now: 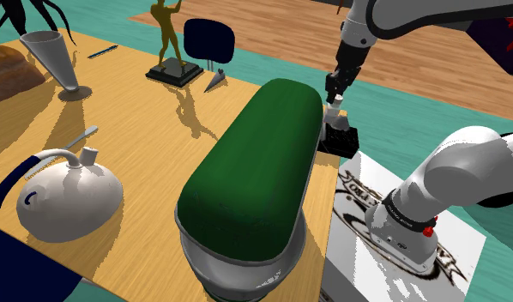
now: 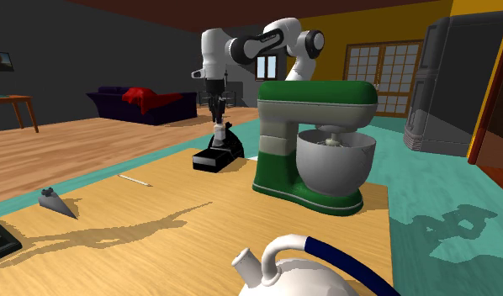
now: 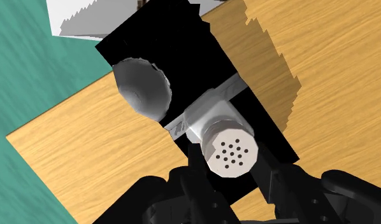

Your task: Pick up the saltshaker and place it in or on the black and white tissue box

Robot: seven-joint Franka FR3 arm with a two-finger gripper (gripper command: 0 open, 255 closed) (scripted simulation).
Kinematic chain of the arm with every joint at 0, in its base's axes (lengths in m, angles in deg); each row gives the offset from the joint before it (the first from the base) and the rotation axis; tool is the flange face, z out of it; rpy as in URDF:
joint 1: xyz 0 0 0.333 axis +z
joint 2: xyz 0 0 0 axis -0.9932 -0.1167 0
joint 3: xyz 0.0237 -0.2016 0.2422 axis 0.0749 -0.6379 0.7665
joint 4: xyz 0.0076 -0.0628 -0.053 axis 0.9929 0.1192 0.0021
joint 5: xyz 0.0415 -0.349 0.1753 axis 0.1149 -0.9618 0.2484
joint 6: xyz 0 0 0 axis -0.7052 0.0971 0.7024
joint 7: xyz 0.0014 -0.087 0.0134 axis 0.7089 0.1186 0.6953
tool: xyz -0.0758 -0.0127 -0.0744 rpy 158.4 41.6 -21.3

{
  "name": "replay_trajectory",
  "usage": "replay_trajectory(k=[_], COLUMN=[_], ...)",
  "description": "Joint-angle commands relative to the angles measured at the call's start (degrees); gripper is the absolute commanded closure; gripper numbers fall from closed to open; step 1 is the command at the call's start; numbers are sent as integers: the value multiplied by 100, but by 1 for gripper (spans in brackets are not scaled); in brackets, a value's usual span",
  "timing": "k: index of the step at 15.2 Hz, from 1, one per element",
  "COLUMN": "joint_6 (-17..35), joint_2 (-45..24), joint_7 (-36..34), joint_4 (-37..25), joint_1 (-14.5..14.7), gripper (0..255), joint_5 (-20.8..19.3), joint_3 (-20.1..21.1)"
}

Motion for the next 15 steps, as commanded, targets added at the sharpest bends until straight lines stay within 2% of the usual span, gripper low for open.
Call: replay_trajectory(k=[1,3,4,9,13,15], joint_6=[4,3,3,3,-749,-749], joint_2=[0,-1,-1,-1,66,67], joint_7=[0,0,0,0,2,2], joint_4=[3,2,2,2,-684,-683], joint_1=[0,0,0,0,4,4], gripper=[255,255,0,0,0,0], joint_5=[0,0,0,0,9,9], joint_3=[0,0,0,0,10,10])
